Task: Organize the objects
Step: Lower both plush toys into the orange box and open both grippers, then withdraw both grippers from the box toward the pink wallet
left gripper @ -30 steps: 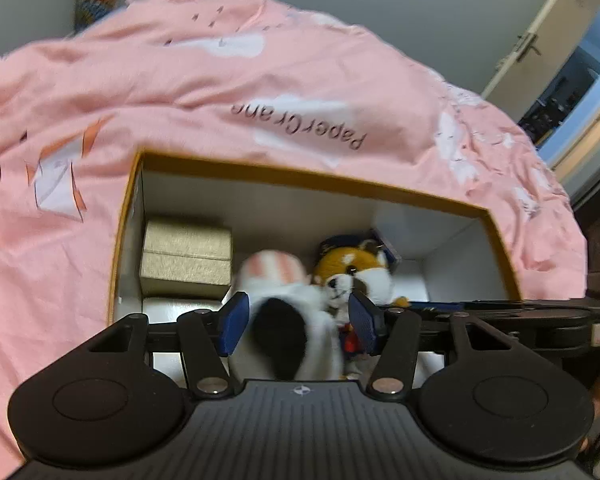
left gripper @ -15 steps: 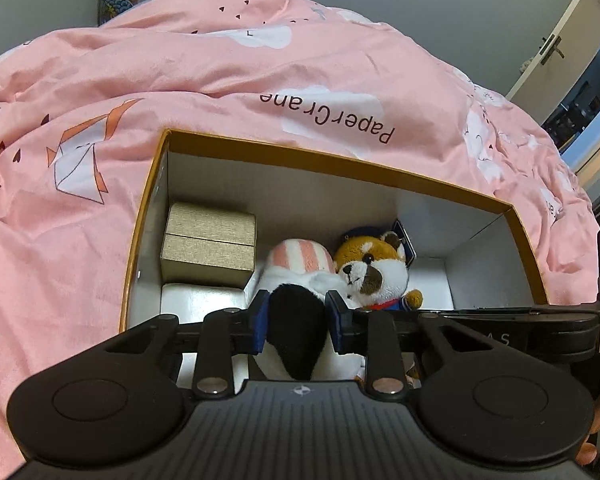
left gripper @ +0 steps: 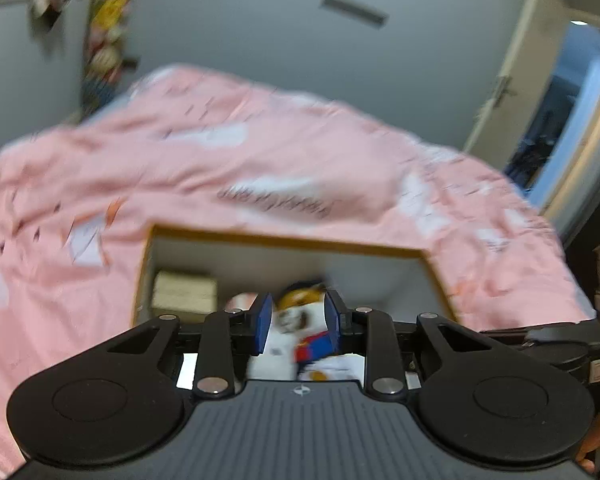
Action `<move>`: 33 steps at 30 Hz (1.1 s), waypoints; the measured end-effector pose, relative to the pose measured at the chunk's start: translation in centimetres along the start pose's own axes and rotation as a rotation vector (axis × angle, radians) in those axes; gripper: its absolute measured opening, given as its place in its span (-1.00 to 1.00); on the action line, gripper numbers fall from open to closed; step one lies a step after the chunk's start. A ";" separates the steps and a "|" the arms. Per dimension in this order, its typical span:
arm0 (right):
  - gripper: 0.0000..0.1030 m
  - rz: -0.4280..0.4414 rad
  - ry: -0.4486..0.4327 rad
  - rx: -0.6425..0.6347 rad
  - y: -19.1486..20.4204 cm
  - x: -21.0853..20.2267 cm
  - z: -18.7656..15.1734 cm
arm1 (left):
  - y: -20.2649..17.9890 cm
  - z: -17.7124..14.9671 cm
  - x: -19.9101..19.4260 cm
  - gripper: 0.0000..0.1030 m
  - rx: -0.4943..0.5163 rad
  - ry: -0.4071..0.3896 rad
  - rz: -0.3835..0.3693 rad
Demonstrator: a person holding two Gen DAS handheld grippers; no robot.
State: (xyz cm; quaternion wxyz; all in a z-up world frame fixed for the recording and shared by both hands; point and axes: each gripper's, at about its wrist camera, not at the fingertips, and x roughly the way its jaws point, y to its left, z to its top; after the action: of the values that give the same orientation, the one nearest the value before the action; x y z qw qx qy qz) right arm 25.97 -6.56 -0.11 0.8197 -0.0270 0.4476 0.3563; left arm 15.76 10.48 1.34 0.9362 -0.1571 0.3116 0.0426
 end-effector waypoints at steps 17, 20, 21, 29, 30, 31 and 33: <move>-0.24 -0.197 -0.119 0.002 -1.4 -12.4 -13.7 | -6.7 -7.8 -5.5 -0.50 0.133 0.118 -0.166; -0.14 -0.255 -0.115 -0.006 -1.7 -12.8 -15.6 | -6.5 -9.1 -5.3 -0.50 0.125 0.164 -0.142; -0.14 -0.270 -0.110 -0.014 -1.9 -12.9 -16.2 | -6.4 -9.6 -5.4 -0.50 0.120 0.180 -0.138; -0.15 -0.298 -0.045 -0.032 -2.6 -11.5 -19.7 | -5.5 -13.2 -4.7 -0.50 0.040 0.309 -0.128; -0.15 -0.301 -0.039 -0.042 -2.5 -11.3 -19.8 | -5.5 -13.5 -4.3 -0.50 0.035 0.326 -0.138; -0.15 -0.297 -0.033 -0.047 -2.4 -11.1 -19.8 | -5.6 -13.7 -4.1 -0.50 0.034 0.335 -0.146; -0.15 -0.266 -0.028 -0.055 -2.0 -10.8 -19.5 | -5.9 -13.9 -3.6 -0.50 0.039 0.349 -0.153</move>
State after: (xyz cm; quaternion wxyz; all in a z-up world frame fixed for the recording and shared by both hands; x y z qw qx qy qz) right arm 9.52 -21.18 -4.19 0.8648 -0.1036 0.4186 0.2570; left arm 5.97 0.53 -5.44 0.8712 -0.1673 0.4573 -0.0628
